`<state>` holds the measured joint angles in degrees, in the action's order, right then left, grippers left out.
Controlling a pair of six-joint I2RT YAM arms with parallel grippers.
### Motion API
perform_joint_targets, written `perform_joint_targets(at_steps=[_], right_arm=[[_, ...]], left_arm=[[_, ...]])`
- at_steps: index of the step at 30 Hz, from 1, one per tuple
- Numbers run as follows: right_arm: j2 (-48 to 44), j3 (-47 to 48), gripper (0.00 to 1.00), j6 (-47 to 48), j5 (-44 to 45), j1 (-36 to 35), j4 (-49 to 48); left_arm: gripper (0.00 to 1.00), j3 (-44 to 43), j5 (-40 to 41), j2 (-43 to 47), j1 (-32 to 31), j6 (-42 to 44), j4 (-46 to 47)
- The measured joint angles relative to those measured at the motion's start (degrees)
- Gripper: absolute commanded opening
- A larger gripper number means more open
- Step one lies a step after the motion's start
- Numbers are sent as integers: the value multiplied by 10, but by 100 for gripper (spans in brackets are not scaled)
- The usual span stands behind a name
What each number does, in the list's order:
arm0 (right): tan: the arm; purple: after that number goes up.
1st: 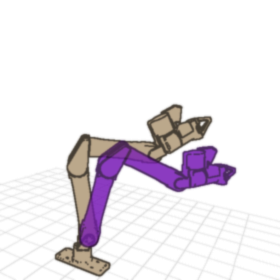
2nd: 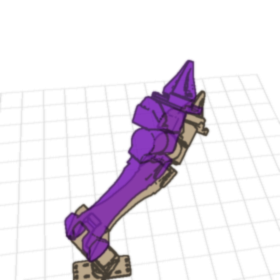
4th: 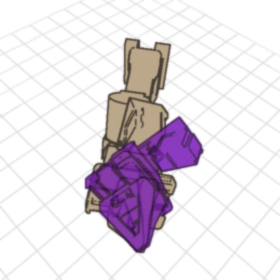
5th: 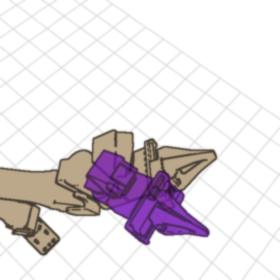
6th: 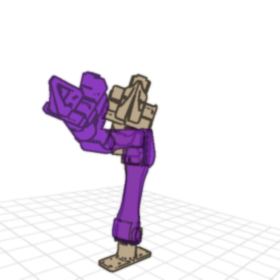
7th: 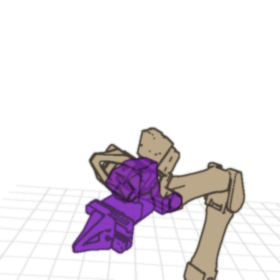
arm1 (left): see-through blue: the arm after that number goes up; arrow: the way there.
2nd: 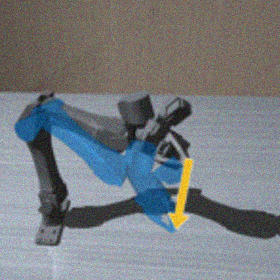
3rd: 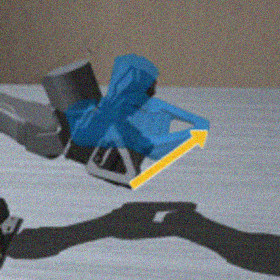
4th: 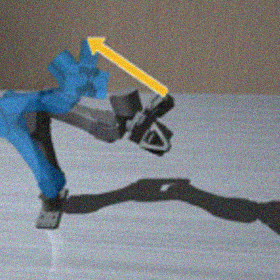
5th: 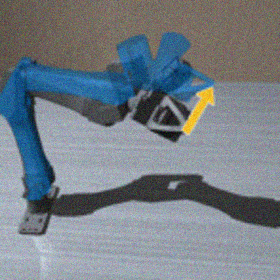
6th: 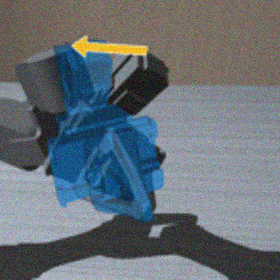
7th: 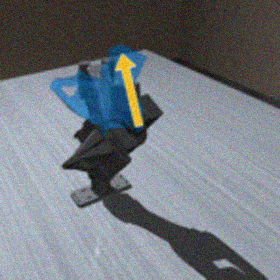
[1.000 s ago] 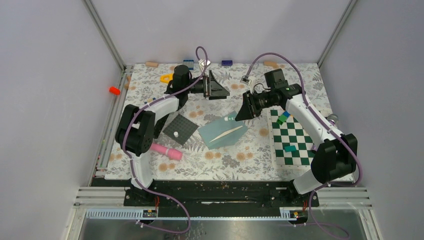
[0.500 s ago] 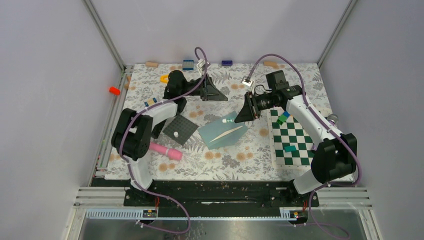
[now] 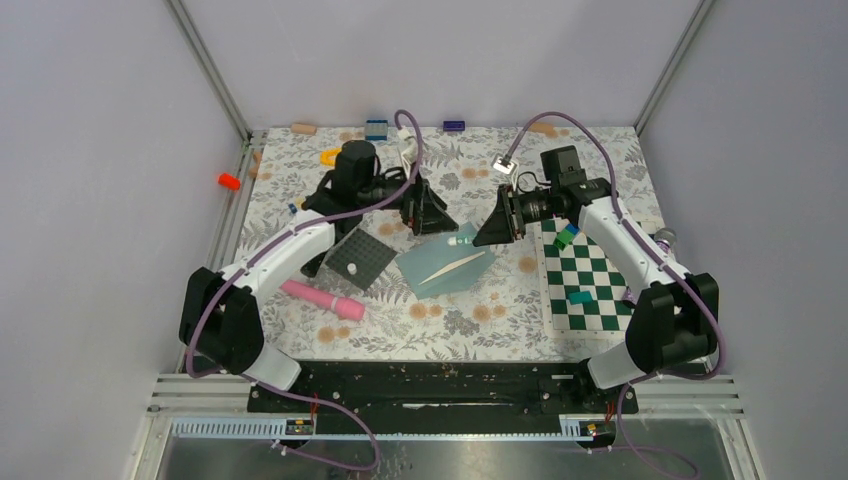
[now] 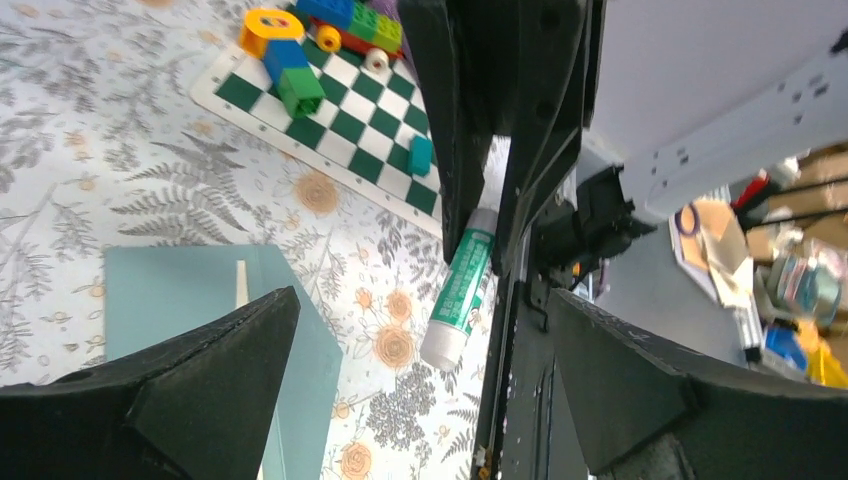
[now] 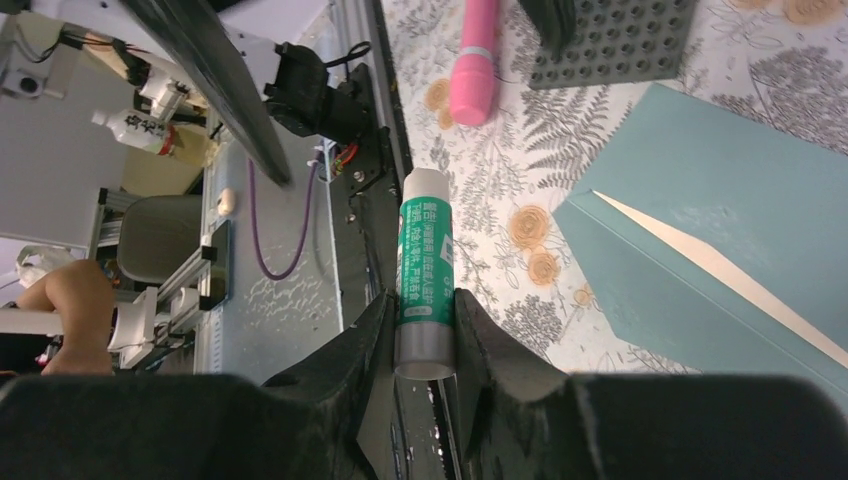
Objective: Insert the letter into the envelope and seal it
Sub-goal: Place the solid glue at the center of the board.
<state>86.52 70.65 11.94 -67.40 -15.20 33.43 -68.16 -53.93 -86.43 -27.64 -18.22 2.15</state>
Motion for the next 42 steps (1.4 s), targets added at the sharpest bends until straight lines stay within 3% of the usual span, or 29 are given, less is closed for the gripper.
perform_joint_targets(at_steps=[7, 15, 38, 42], right_arm=[[-15, -14, 0, -2, -45, 0, -13], [-9, -21, 0, -2, -56, -3, -15], [18, -21, 0, 7, -51, -10, -5], [19, -20, 0, 16, -51, -16, 9]], left_arm=[[99, 0, 3, 3, -49, 114, -108], [92, -11, 2, 1, -73, 155, -156], [43, -23, -2, -19, -91, 182, -184], [42, -24, -1, -19, -92, 184, -186]])
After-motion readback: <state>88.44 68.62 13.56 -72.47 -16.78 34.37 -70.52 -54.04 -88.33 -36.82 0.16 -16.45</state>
